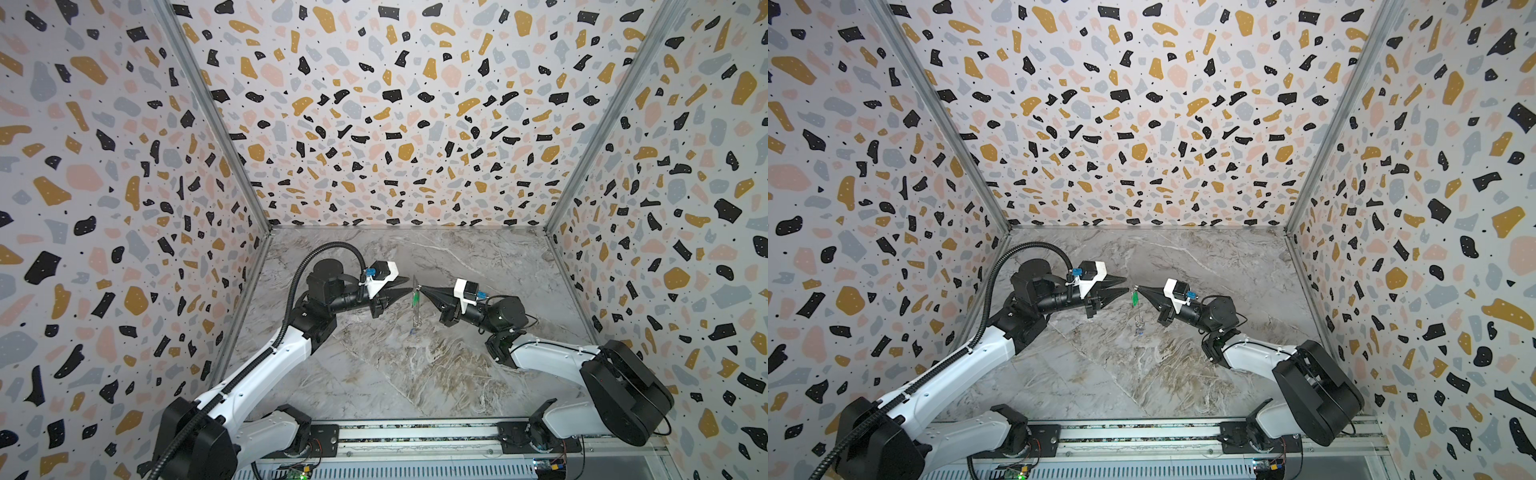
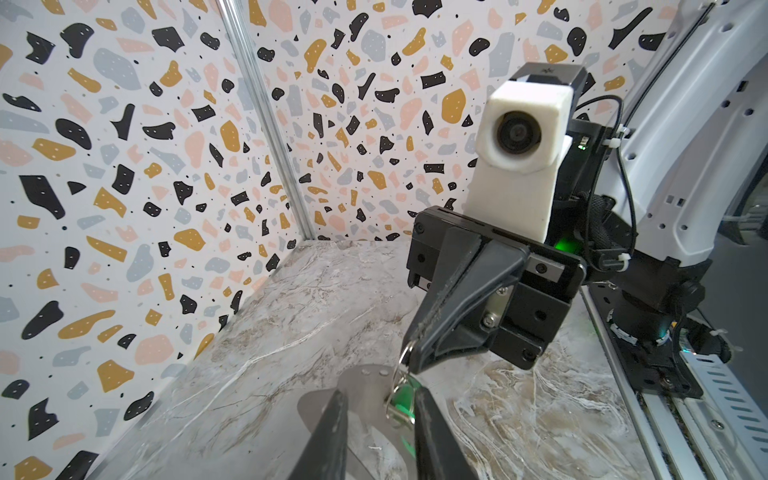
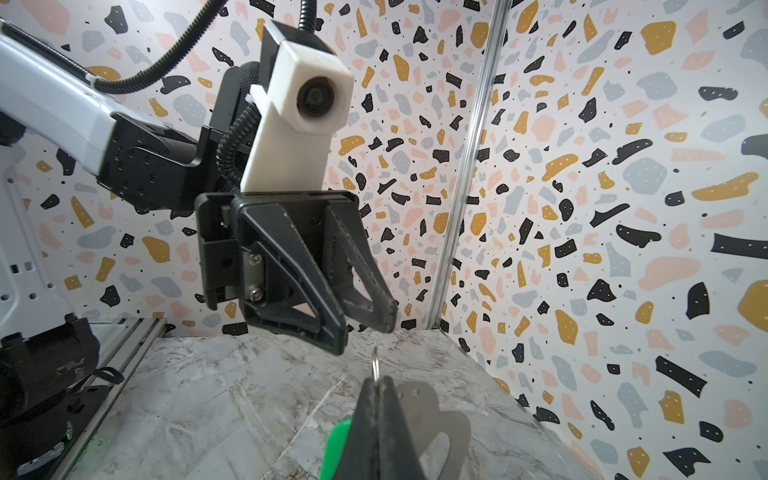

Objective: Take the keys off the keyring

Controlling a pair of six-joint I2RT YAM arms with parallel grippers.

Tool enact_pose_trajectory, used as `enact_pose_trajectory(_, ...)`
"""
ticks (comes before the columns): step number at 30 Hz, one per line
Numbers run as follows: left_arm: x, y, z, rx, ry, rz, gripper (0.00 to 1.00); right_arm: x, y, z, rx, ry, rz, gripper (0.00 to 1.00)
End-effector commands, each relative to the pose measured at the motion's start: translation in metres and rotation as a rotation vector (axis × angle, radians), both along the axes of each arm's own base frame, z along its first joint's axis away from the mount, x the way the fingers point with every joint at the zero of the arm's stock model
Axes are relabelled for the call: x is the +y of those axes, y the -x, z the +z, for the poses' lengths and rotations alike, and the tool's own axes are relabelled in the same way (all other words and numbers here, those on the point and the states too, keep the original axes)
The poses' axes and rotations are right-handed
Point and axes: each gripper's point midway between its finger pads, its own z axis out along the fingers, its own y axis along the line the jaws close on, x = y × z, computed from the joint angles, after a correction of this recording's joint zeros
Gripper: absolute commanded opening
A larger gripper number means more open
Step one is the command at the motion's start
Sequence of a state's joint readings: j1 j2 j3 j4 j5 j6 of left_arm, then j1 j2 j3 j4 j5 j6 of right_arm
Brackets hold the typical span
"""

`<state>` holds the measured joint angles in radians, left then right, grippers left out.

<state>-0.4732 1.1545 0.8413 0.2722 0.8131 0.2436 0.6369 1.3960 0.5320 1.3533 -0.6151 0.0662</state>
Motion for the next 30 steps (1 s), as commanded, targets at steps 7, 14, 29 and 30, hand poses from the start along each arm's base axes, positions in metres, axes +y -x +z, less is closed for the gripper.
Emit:
enact_pose_trajectory(7, -0.008, 0.006, 0.010, -0.018, 0.031, -0.075, 0.21, 0.002, 0.005, 0.020, -0.046, -0.032, 0.025, 0.00)
enact_pose_trajectory(14, -0.009, 0.006, 0.009, -0.024, 0.034, -0.080, 0.20, 0.006, 0.006, 0.020, -0.044, -0.027, 0.041, 0.00)
enact_pose_trajectory(29, -0.011, 0.008, 0.003, -0.010, 0.025, -0.105, 0.06, 0.008, 0.005, 0.021, -0.046, -0.021, 0.037, 0.00)
enact_pose_trajectory(30, -0.012, 0.009, 0.003, -0.009, 0.024, -0.105, 0.08, 0.008, 0.005, 0.021, -0.046, -0.021, 0.038, 0.00)
